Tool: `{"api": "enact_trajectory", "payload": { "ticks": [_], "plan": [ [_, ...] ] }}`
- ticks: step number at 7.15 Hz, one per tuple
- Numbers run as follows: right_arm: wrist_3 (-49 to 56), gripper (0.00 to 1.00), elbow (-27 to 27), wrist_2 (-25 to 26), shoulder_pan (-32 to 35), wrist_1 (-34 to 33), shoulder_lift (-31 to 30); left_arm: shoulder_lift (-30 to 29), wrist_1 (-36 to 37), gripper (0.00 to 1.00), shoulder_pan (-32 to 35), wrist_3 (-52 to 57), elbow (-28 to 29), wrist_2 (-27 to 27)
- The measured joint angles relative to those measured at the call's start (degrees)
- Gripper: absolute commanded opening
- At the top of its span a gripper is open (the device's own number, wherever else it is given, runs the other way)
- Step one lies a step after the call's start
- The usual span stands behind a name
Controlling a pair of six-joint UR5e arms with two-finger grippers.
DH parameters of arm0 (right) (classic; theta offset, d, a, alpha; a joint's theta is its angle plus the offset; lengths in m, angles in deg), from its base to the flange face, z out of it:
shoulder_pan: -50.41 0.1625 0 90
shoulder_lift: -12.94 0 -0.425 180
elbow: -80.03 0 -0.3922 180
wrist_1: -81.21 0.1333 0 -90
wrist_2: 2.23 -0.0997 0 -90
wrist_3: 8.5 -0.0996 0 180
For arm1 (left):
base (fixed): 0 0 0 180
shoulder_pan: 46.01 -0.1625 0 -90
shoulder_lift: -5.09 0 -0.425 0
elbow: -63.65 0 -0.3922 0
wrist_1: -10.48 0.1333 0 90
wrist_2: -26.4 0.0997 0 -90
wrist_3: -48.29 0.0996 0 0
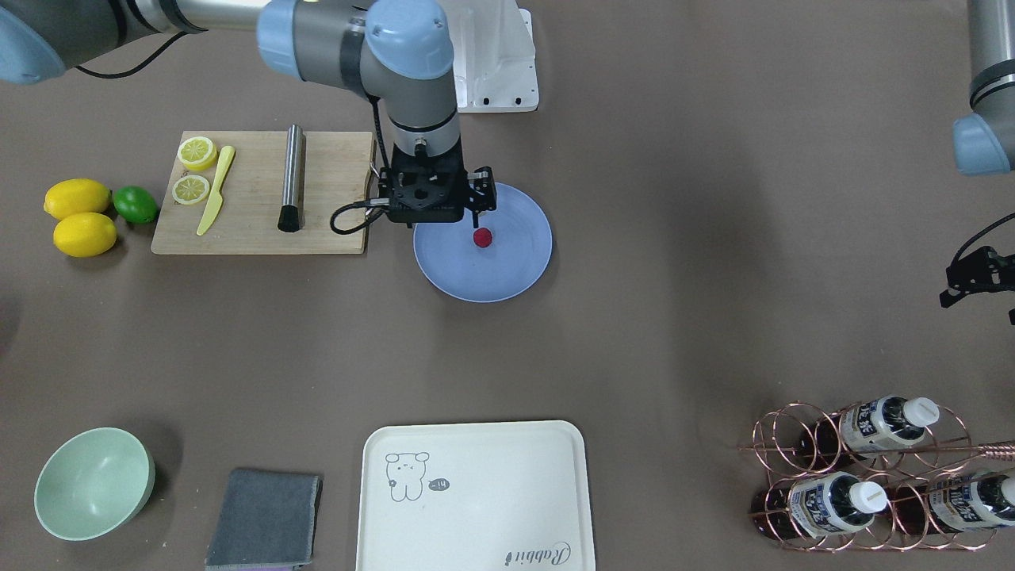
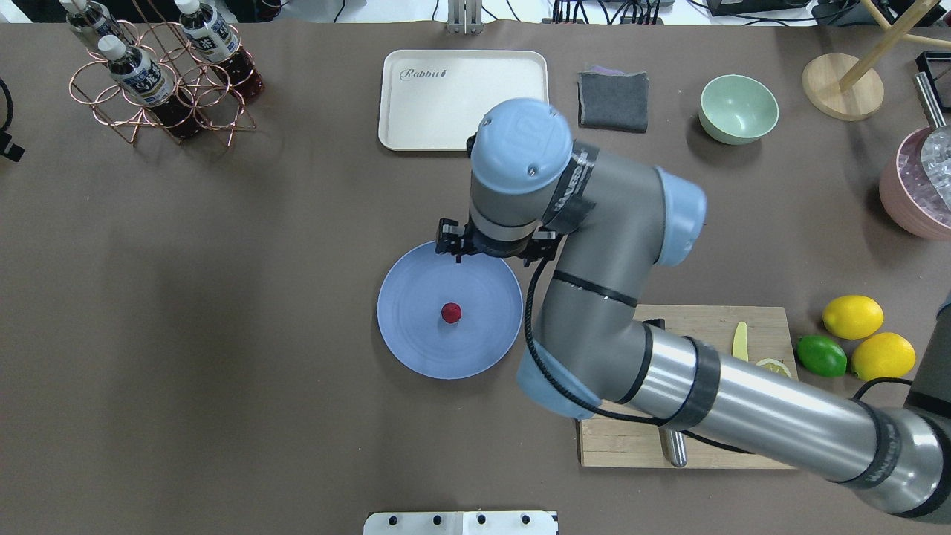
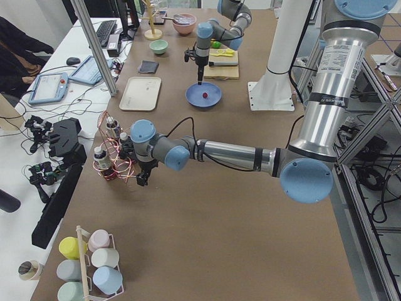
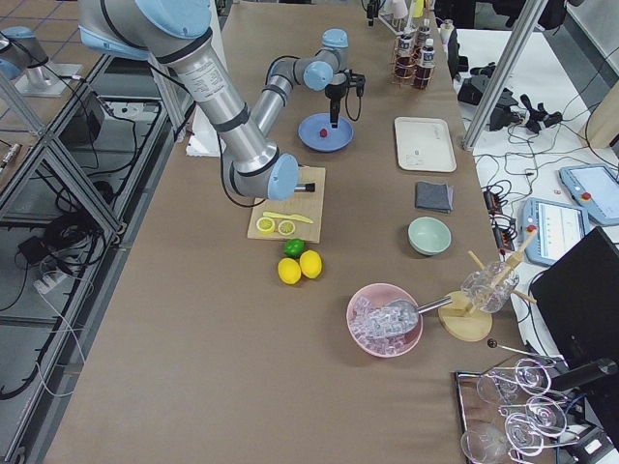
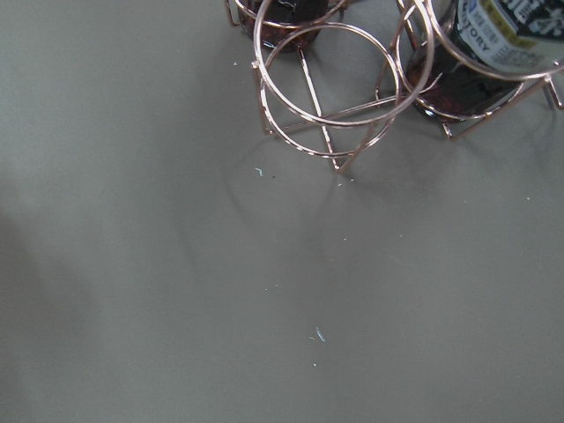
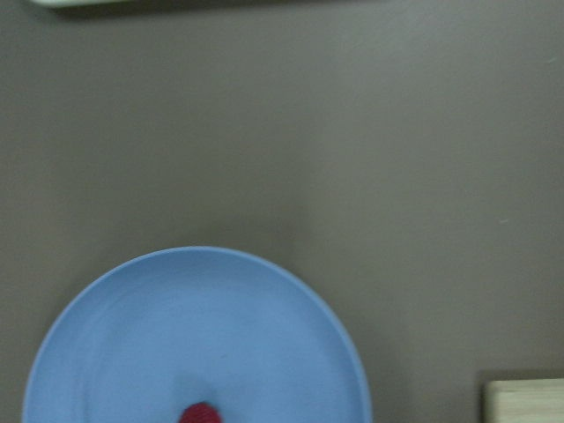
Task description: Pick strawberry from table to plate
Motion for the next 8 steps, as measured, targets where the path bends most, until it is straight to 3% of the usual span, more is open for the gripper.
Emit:
{"api": "enact_trajectory", "payload": {
  "ticks": [2,4,6,8],
  "plan": [
    [16.42,1.0,-6.59,-5.26,11.41,-7.78,-8.26,0.01,3.93,0.98,4.65,6.7,-0.17,0.91],
    [38.26,1.0,-7.79,-11.68,25.87,-8.78,-20.39,0.0,10.67,0.98,11.44,17.77,-0.64,4.85],
    [54.18,1.0,-5.85,-15.47,38.98,-7.56,-30.7,0.89,15.32,0.98,15.23,22.46,-1.08,6.83],
    [64.32,1.0,1.78,-16.39,49.46,-2.01,-36.09,3.91,16.27,0.98,15.92,23.09,-3.25,6.76]
  ]
}}
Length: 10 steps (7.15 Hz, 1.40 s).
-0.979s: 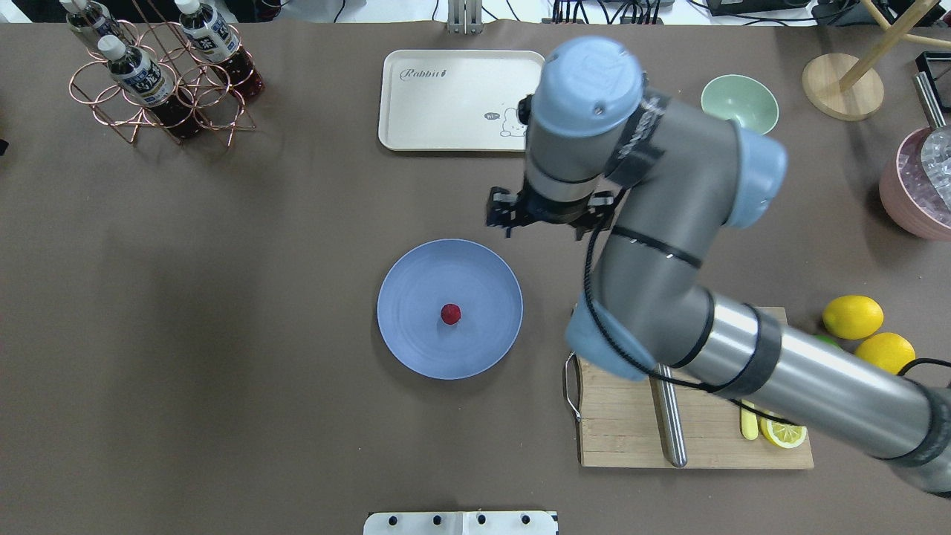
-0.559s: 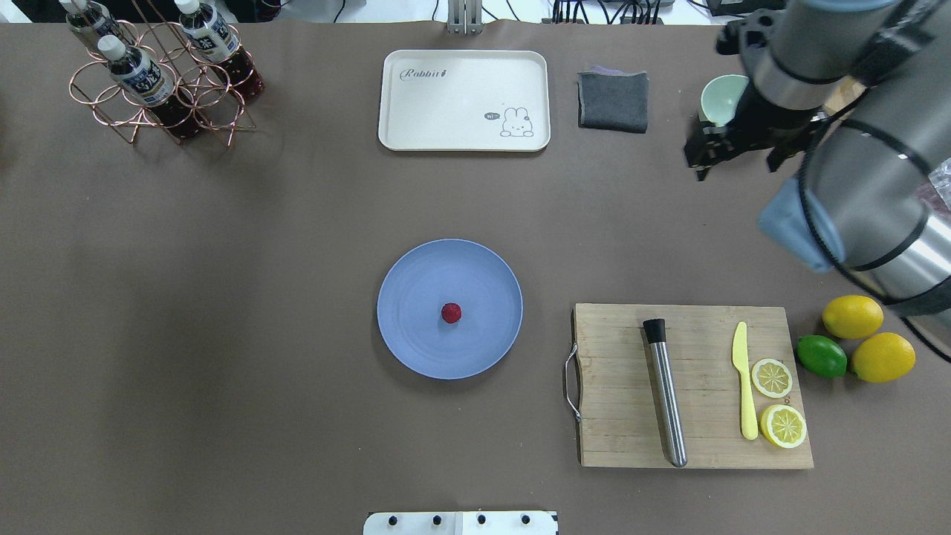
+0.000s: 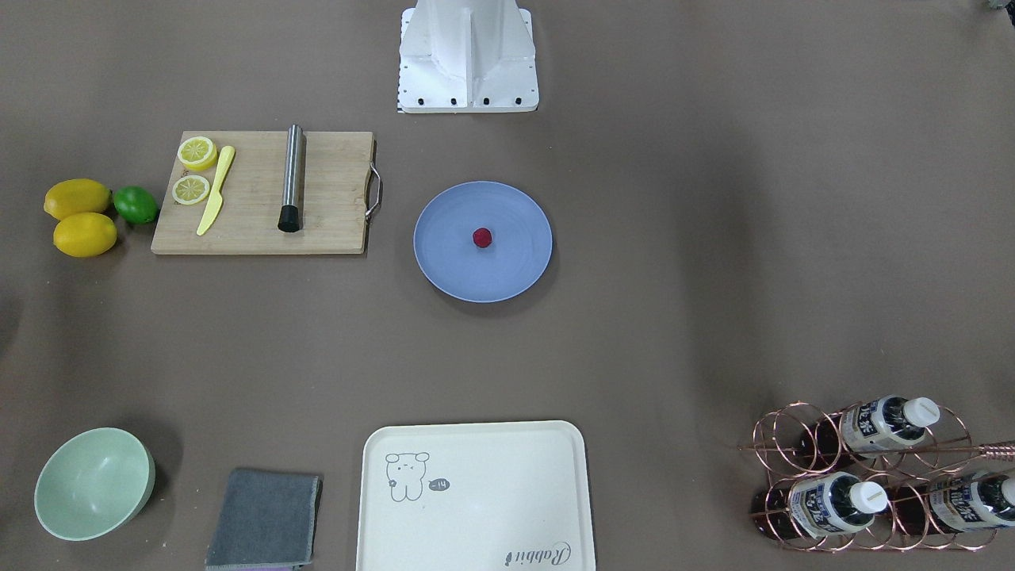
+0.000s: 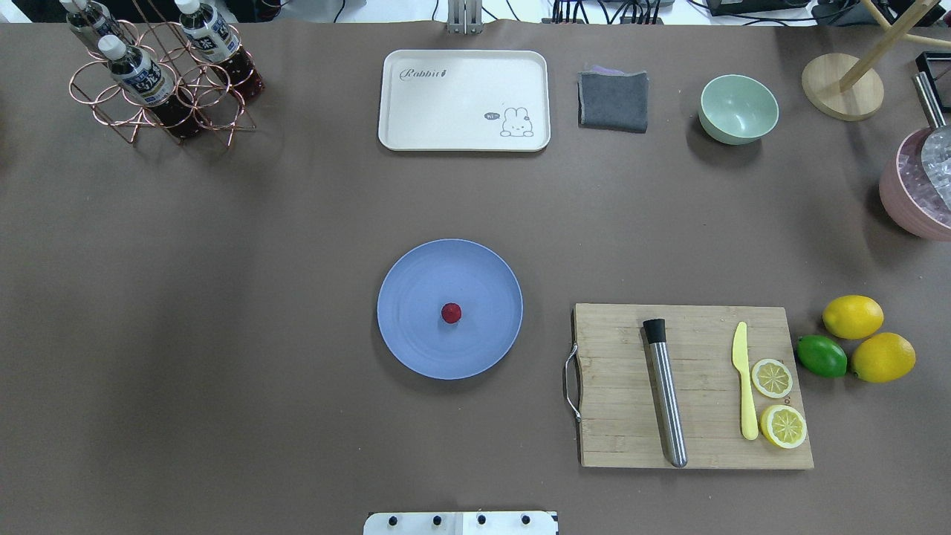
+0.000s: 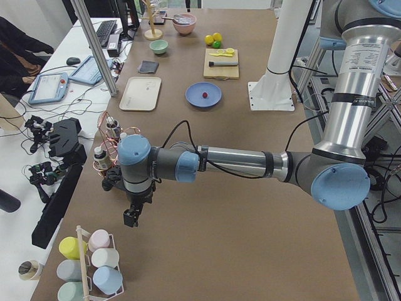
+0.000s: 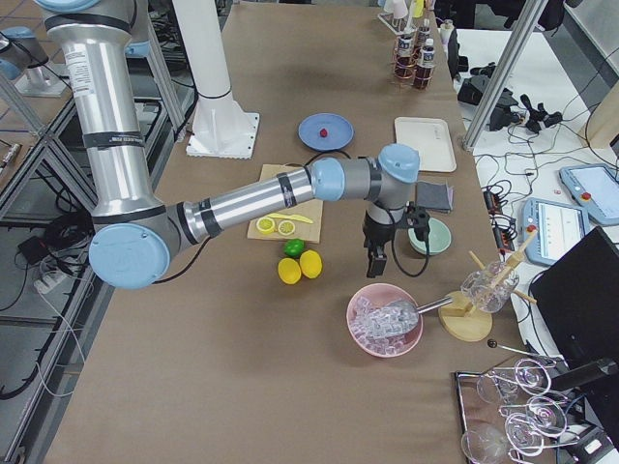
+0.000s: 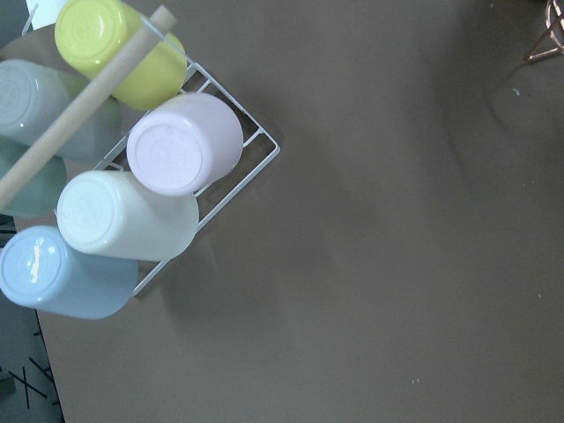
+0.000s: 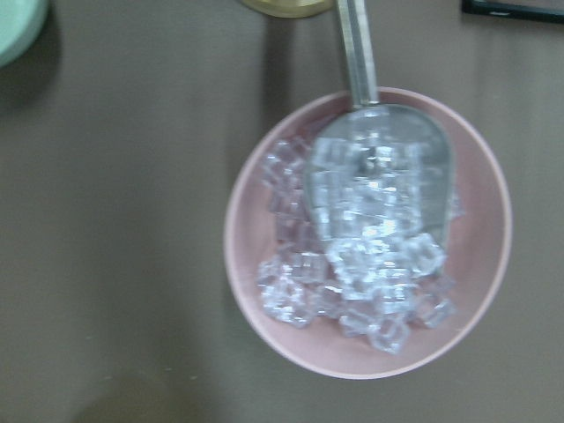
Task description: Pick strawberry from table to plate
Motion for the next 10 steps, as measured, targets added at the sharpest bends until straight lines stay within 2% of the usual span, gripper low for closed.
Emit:
{"api": "enact_trajectory", "payload": {
  "ticks": [2,3,10],
  "plan": [
    [7.75,1.0,8.51,-0.15,7.13,5.16,-0.87,1.52,-0.08,0.98,0.04,0.06,-0.99,-0.05],
    [8.77,1.0,9.94,-0.45,8.71,6.27,-1.21,2.03,-0.27,0.98,0.03,0.06,-1.12,-0.09],
    [9.1,1.0,10.72,-1.2,10.41,6.86,-1.56,3.68,-0.57,0.98,-1.36,-0.27,-2.5,-0.12]
  ]
}}
